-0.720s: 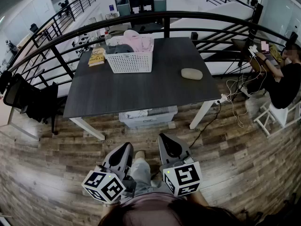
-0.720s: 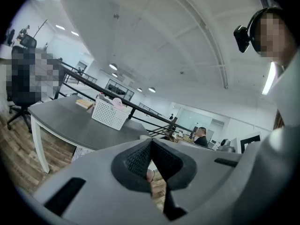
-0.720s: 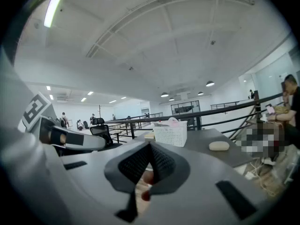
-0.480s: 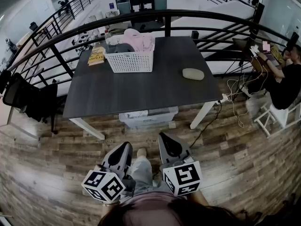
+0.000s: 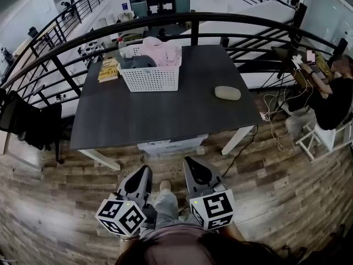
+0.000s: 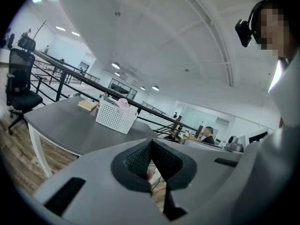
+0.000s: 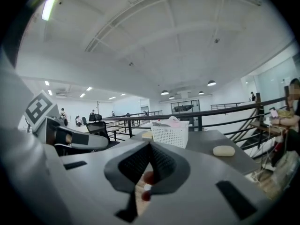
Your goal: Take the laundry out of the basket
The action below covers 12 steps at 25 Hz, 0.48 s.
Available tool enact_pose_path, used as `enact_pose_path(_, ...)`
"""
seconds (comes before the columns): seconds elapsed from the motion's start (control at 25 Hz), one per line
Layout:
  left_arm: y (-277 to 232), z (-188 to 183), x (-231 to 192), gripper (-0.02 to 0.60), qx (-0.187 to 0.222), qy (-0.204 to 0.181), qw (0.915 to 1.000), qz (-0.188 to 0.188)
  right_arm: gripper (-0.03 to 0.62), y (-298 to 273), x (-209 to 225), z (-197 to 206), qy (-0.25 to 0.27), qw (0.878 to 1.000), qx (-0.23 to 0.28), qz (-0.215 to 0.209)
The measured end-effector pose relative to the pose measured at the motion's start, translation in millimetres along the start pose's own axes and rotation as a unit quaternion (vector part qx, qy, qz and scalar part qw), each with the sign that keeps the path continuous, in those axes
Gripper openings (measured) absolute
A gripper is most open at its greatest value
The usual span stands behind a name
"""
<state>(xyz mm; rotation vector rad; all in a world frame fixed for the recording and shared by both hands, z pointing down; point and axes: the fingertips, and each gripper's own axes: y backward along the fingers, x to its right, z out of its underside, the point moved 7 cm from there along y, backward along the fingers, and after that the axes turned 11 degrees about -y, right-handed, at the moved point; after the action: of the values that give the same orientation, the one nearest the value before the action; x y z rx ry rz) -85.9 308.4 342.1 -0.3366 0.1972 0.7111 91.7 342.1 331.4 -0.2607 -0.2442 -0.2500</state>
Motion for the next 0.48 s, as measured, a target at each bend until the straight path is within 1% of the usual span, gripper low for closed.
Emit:
enact_pose_path(0.12,-15.2,-10.7,-17.6,-0.002,-0.001,0.001,1.0,0.0,0.015,-21.9,0.1,-7.9,-0.004,1.0,0.006,-0.021)
enact_pose_path(0.2,-25.8,-17.0,-30.8,-0.002,0.002,0.002,1.0,0.004,0.016,-37.3,1.0,-14.0,-0.012,1.0,0.008,-0.026)
enact_pose_path(0.48,-55.1,-43.5,-79.8,-0.002,0.005,0.005,0.9999,0.014,0.017,-95.1,-1.7,-32.7,-0.017,1.0,0.01,-0.019)
